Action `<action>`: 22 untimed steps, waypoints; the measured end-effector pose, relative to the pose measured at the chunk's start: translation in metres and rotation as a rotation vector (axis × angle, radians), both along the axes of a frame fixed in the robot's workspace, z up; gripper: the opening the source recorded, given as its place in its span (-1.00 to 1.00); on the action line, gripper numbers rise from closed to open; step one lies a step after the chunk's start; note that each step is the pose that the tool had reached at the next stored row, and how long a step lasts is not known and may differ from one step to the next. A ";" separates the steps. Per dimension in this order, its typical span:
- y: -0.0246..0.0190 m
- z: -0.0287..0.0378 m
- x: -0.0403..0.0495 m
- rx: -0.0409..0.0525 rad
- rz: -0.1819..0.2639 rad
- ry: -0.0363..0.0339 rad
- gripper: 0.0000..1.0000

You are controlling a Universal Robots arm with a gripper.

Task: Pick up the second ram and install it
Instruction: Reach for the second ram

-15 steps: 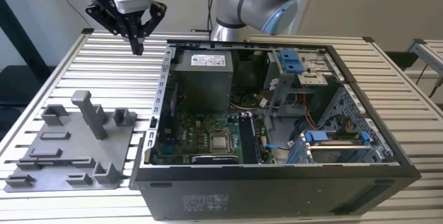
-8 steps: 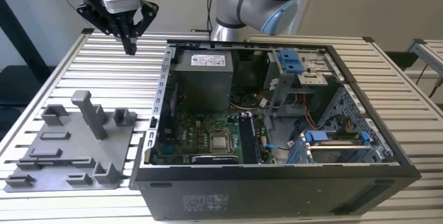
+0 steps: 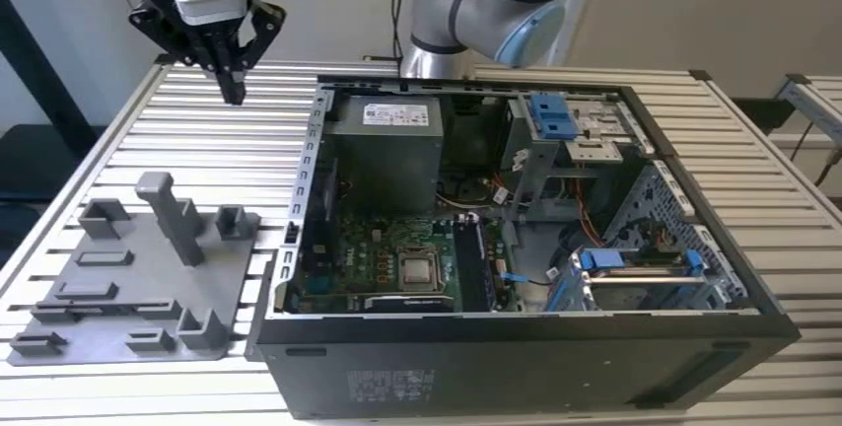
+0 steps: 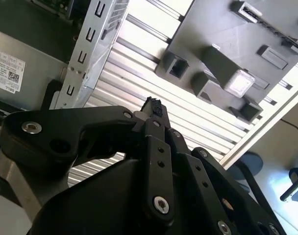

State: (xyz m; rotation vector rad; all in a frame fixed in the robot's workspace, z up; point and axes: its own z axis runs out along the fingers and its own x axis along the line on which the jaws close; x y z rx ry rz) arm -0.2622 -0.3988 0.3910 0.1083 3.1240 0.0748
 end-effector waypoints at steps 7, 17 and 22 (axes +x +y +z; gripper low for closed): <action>0.0000 0.0000 -0.0142 0.0001 0.000 0.0020 -0.79; 0.0000 -0.0001 -0.0422 0.0000 0.000 0.0057 -0.79; 0.0000 -0.0001 -0.0574 0.0000 0.000 0.0068 -0.79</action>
